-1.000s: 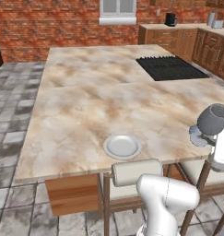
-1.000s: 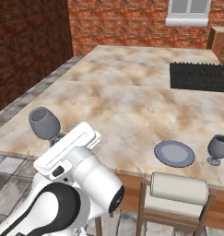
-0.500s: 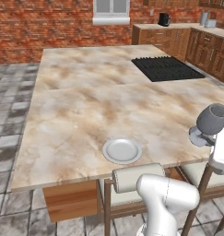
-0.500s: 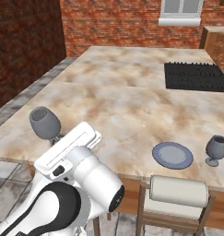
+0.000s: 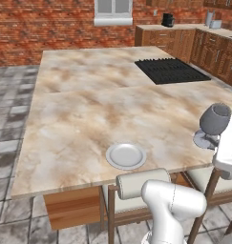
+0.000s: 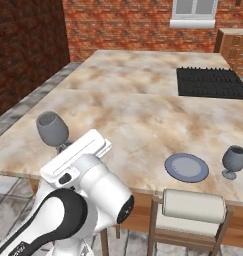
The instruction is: Retrieve the wine glasses from the counter and place one next to each plate.
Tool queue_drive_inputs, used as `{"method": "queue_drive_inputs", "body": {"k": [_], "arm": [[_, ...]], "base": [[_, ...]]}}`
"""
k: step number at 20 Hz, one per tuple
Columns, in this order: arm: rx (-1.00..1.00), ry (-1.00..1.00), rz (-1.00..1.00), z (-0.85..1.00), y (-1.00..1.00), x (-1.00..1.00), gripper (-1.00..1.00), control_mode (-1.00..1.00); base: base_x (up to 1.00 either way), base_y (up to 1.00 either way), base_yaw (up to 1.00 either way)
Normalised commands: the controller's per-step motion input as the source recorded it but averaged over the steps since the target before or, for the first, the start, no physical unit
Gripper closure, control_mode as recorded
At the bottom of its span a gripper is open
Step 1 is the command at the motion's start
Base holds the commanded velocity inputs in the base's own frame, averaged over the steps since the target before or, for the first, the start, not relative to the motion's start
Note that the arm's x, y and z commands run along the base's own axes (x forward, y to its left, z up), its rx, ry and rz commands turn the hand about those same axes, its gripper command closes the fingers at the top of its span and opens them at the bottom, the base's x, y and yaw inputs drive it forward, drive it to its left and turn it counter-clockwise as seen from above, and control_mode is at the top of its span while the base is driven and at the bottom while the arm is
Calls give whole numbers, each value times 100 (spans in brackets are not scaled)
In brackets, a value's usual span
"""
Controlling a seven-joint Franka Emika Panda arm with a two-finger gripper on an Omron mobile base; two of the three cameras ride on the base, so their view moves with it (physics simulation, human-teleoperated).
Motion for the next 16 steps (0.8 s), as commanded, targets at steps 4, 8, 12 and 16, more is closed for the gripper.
{"method": "queue_drive_inputs", "body": {"k": [4, 8, 12, 16], "arm": [[-1, 1, -1, -30, -1, 93, 100, -100], [-4, 0, 1, -39, 0, 81, 100, -100], [-8, 0, 8, -57, 0, 96, 100, -100], [-5, 5, 8, -47, -4, 95, 100, -100]], "base": [[0, 0, 0], [0, 0, 0], [0, 0, 0], [0, 0, 0]]}}
